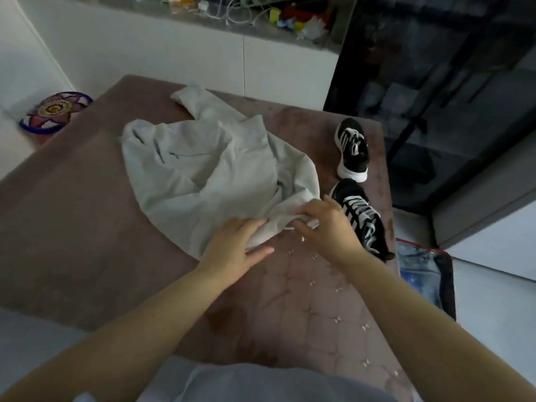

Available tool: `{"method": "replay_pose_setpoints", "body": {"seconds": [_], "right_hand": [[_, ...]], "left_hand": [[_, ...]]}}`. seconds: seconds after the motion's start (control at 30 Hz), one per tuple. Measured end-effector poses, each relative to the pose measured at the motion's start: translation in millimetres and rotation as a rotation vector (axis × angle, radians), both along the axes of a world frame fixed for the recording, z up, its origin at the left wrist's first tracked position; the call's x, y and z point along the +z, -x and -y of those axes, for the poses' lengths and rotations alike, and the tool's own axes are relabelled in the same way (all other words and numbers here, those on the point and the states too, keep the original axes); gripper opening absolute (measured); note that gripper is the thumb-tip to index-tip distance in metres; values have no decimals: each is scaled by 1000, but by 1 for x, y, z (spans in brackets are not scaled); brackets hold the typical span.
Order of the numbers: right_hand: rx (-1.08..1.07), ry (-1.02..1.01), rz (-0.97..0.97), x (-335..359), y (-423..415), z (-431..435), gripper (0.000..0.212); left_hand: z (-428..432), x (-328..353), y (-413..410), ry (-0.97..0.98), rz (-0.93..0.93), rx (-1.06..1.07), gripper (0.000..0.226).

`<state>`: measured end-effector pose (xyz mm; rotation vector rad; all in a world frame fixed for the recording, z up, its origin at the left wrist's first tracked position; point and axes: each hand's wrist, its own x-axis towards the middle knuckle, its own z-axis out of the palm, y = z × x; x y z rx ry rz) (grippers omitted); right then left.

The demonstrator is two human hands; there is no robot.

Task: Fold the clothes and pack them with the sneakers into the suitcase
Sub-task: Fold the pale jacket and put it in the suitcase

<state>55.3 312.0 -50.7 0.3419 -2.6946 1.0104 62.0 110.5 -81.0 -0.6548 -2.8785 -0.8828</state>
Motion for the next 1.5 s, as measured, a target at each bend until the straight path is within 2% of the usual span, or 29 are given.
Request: {"method": "replay_pose_setpoints", "body": {"seconds": [0.07, 0.13, 0.23, 0.3, 0.37, 0.43, 0.47, 0.53, 0.6, 0.63, 0.7, 0.73, 0.9, 1.03, 1.1, 1.2, 1.23, 1.3, 1.37, 1.43, 1.5], "right_hand": [[9, 26, -68, 48, 10, 10, 12], [-10, 49, -94, 86, 21, 23, 10], [-70, 250, -103, 120, 35, 43, 12], [-34, 348, -85, 124, 40, 46, 38], [-1, 315, 10, 111, 45, 43, 83], [-54, 250, 87, 91, 50, 44, 117], [-108, 248, 81, 85, 53, 46, 127], [-215, 315, 46, 81, 62, 47, 131], [-180, 409, 72, 84, 64, 50, 117], [-117, 421, 117, 84, 66, 51, 98], [-25, 300, 261, 78, 65, 58, 57], [-4, 245, 298, 74, 65, 63, 44], [3, 331, 406, 83, 53, 67, 7], [146, 137, 466, 133, 21, 53, 20], [218, 120, 484, 169, -1, 42, 26], [349, 238, 442, 220, -34, 30, 24], [353, 309, 403, 231, -40, 26, 17], [281, 442, 302, 245, -39, 21, 25], [165, 484, 273, 247, -22, 17, 22], [-28, 336, 257, 235, 11, 12, 14], [-342, 35, 111, 205, 58, -1, 7]], "left_hand": [[14, 37, 23, -104, -58, 10, 56], [27, 75, 46, -96, -121, -7, 46], [46, 135, 73, -68, -281, -43, 44], [60, 172, 83, -32, -344, -68, 38], [73, 206, 92, -39, -361, -110, 31], [84, 237, 96, -27, -385, -162, 23], [88, 250, 96, -3, -409, -182, 20], [95, 270, 96, 44, -447, -207, 19], [103, 284, 96, 51, -463, -215, 20], [107, 288, 96, 47, -459, -215, 19], [115, 289, 96, 34, -434, -215, 17], [119, 287, 97, 30, -417, -215, 16], [143, 270, 108, -21, -356, -140, 17], [159, 261, 117, 6, -336, -43, 23], [167, 264, 115, 81, -256, -67, 28], [176, 283, 108, 72, 95, -224, 36], [178, 291, 106, 42, 219, -248, 38], [174, 300, 113, 31, 333, -263, 41], [160, 294, 136, 84, 276, -209, 42], [137, 268, 169, 131, 92, -99, 30], [117, 231, 198, 36, -18, 57, 33]]}}
